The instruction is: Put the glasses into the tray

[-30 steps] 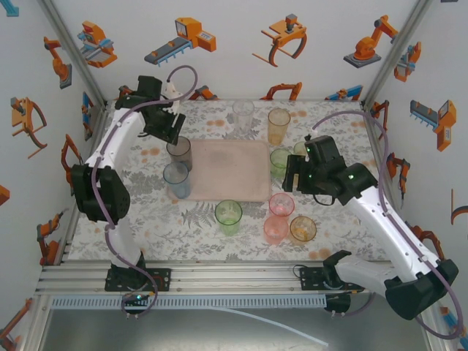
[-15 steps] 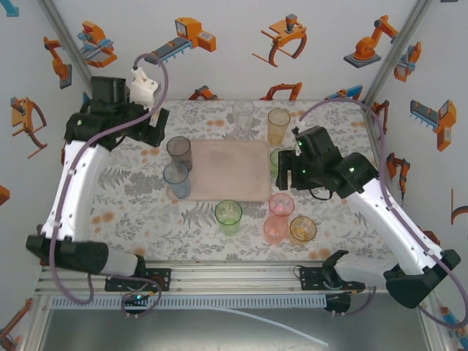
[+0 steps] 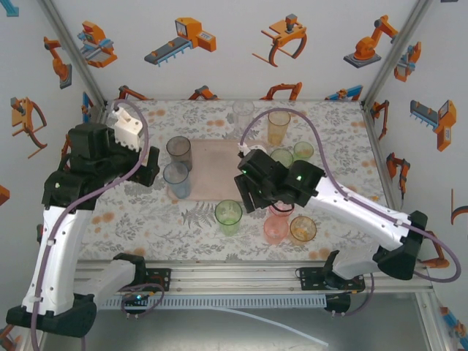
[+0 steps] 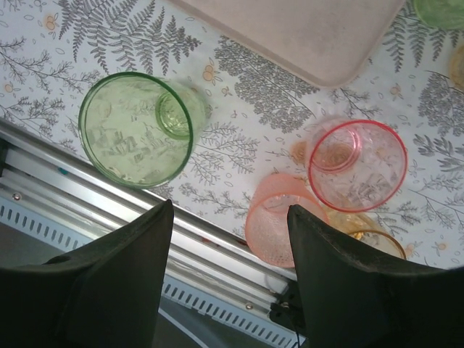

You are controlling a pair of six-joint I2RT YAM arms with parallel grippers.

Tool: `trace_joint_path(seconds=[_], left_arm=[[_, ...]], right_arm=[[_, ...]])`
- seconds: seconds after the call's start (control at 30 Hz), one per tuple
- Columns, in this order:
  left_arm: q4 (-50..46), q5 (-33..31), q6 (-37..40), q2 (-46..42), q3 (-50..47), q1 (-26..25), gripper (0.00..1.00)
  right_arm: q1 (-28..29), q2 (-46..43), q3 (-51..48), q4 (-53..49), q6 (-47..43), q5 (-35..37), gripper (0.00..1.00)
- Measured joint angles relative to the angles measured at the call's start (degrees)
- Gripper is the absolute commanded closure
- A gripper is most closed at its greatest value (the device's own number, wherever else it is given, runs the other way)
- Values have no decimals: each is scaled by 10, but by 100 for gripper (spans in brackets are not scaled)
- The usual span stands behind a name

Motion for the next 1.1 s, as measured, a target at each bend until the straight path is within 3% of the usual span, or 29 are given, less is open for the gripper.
trace_joint_path(seconds=[0.67, 1.1], left_arm=[[-23, 54, -24, -33, -20, 15, 3], [-12, 30, -38, -36, -62, 26, 7]], right_arm=[[6, 81, 0, 46, 38, -15, 47], [6, 109, 0, 70, 52, -23, 48]])
